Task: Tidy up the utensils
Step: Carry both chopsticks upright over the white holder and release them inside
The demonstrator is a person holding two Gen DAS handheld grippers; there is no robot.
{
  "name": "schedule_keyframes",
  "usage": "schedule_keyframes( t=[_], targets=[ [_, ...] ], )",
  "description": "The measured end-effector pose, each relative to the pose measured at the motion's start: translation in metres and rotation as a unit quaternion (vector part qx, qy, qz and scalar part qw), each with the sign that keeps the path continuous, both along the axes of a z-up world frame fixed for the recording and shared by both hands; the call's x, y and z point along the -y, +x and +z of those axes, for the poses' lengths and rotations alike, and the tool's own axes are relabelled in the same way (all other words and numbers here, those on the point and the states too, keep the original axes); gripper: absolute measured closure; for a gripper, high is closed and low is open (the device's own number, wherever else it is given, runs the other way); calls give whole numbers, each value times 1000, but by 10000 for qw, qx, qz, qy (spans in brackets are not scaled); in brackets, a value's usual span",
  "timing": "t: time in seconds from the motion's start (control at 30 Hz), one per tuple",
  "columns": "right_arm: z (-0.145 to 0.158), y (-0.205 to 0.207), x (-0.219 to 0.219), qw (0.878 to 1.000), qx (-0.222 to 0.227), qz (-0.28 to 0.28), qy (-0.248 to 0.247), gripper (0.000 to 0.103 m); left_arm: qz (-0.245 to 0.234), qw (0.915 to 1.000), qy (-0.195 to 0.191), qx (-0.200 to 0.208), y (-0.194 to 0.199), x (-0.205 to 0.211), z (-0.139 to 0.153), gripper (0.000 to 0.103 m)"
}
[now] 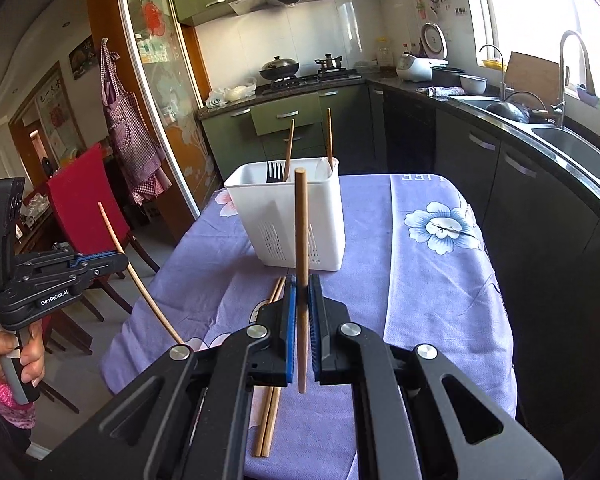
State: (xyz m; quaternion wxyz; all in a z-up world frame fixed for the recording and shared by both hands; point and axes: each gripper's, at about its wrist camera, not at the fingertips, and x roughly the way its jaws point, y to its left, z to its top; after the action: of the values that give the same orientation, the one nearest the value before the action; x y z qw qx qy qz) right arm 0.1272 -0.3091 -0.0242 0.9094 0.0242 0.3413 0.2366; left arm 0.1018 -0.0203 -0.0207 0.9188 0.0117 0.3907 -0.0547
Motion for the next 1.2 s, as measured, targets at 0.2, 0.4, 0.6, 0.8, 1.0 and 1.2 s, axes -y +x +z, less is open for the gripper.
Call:
schedule_keyframes(
  t=[0.2, 0.4, 0.6, 0.8, 1.0, 1.2],
  targets=[
    [15, 4, -7, 9999, 103, 71, 31, 96, -65, 9999, -38, 70, 7, 5, 10, 97],
    [44, 8, -12, 9991, 387, 138, 86, 96, -199, 9996, -117, 181, 18, 11, 32, 97],
    [80, 22, -18, 9976, 663, 166, 147, 96, -408, 9983, -294, 309, 36, 17, 74, 97],
    [122, 47, -26, 9944, 993, 129, 326, 96, -457, 9969, -269, 586, 57, 24, 122, 97],
    [161, 81, -37, 9896, 1364, -19, 448, 96, -402, 9937, -176, 1032, 82, 30, 165, 97],
    [157, 138, -49, 9903, 1315, -257, 376, 96, -229, 9924, -118, 1203, 121, 32, 166, 97]
  ],
)
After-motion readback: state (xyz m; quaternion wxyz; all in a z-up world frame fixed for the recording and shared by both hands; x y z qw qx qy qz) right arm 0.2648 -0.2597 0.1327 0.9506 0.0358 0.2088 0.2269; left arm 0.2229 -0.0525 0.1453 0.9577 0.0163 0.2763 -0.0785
